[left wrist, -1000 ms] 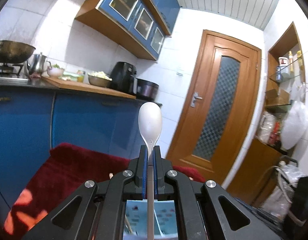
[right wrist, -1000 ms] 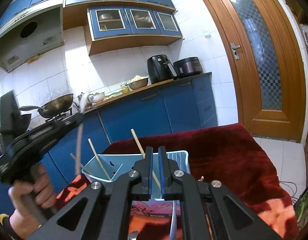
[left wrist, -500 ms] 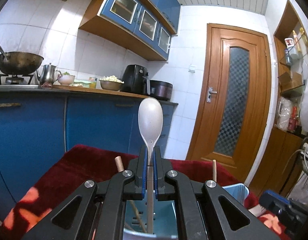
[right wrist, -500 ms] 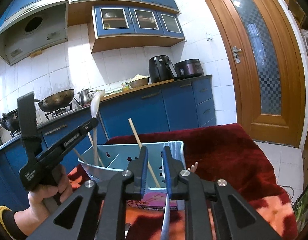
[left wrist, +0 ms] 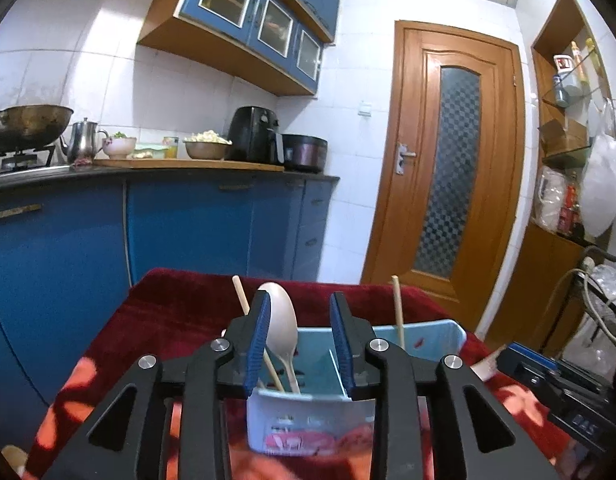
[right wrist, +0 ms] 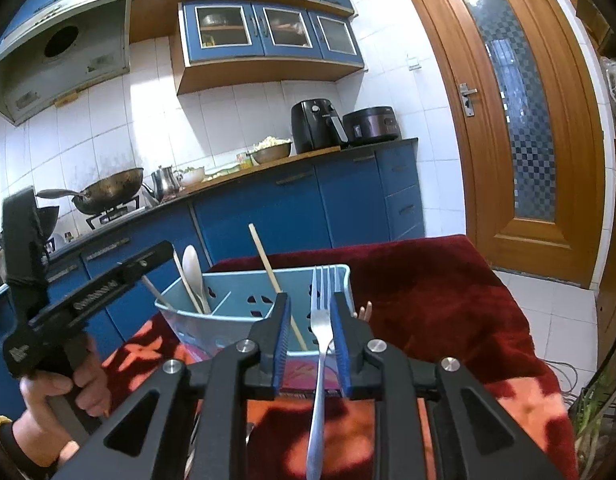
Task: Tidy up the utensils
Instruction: 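Lower the spoon into the holder and open the left tool while the right tool holds the fork above it, then lower the silver fork into the holder and open the right tool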
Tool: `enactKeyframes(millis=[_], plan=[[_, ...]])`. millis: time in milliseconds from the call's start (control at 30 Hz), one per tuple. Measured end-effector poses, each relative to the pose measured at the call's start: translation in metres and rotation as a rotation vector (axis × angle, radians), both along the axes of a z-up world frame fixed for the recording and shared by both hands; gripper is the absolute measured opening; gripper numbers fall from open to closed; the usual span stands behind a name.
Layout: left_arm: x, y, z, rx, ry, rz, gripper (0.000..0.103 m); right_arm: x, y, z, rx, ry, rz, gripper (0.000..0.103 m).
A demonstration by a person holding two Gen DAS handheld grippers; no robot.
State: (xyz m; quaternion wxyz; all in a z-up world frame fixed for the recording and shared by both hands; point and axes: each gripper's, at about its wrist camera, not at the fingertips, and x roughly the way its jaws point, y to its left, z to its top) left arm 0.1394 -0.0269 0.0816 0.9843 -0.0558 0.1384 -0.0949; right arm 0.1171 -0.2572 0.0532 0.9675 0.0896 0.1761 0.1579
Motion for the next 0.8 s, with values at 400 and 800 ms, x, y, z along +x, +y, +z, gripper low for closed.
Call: enactKeyframes(millis=[400, 800], plan=[[-0.033, 0.017, -0.007, 0.026, 0.152, -0.001, 0.033, 0.005, 0.007, -0.02, -0.089, 0.147, 0.037, 0.025], [-0.029, 0.03, -0.039, 0.013, 0.282, 0.01, 0.033, 0.031, 0.006, -0.037, -0.104, 0.307, 0.082, 0.022]])
